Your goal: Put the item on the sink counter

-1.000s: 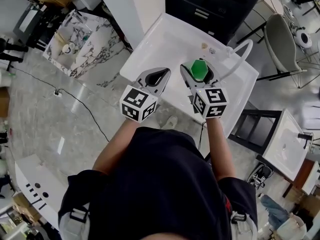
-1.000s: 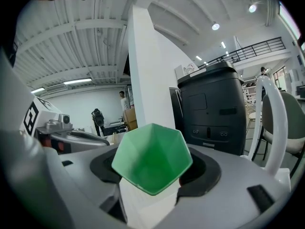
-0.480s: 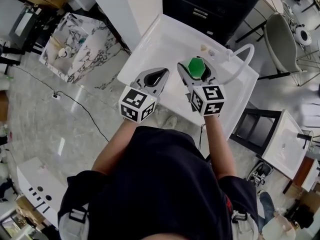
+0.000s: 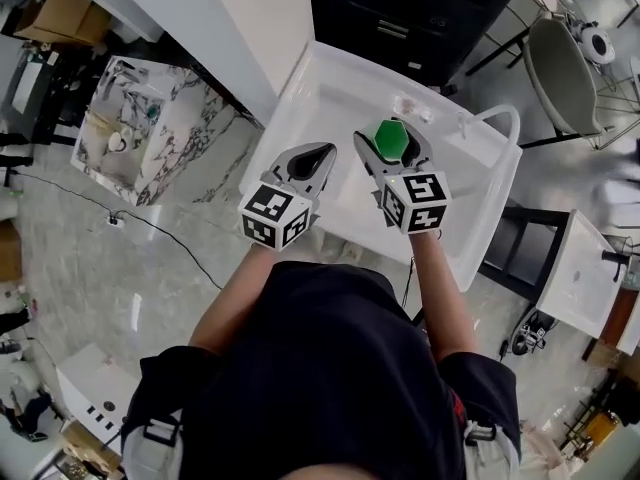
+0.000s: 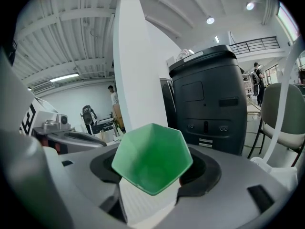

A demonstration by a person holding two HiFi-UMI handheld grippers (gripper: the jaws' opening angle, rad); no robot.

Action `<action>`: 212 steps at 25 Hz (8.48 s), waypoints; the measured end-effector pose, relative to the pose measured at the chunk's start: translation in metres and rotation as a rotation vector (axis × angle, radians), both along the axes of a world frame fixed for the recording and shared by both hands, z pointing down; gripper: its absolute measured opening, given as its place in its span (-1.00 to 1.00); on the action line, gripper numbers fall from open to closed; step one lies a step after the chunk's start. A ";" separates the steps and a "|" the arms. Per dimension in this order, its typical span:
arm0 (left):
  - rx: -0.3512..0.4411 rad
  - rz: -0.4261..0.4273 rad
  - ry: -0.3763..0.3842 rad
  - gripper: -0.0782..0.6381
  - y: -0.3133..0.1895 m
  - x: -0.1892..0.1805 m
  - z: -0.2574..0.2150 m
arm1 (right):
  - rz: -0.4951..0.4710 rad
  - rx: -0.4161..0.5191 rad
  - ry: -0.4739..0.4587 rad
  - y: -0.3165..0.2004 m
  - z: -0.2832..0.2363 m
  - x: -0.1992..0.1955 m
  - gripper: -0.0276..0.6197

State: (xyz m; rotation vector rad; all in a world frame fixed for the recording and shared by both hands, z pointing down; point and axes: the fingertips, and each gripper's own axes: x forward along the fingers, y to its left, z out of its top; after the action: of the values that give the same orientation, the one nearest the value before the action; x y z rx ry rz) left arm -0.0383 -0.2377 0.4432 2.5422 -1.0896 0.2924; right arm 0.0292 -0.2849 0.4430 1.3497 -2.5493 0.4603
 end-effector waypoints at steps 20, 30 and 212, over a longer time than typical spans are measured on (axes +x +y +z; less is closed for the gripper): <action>-0.149 0.096 -0.012 -0.75 -0.081 -0.039 0.069 | 0.132 -0.137 0.090 -0.090 0.081 -0.010 0.11; -0.200 0.207 -0.021 -0.75 -0.092 -0.020 0.090 | 0.187 -0.139 0.156 -0.125 0.114 -0.005 0.11; 0.226 0.086 0.039 -0.75 0.197 -0.082 -0.074 | 0.096 0.182 0.069 0.230 -0.083 -0.085 -0.81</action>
State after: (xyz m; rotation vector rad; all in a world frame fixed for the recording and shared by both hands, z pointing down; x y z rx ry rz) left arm -0.1202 -0.0402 0.3694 2.7866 -1.0535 0.1474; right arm -0.0559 -0.0553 0.3595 1.5272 -2.5295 0.1976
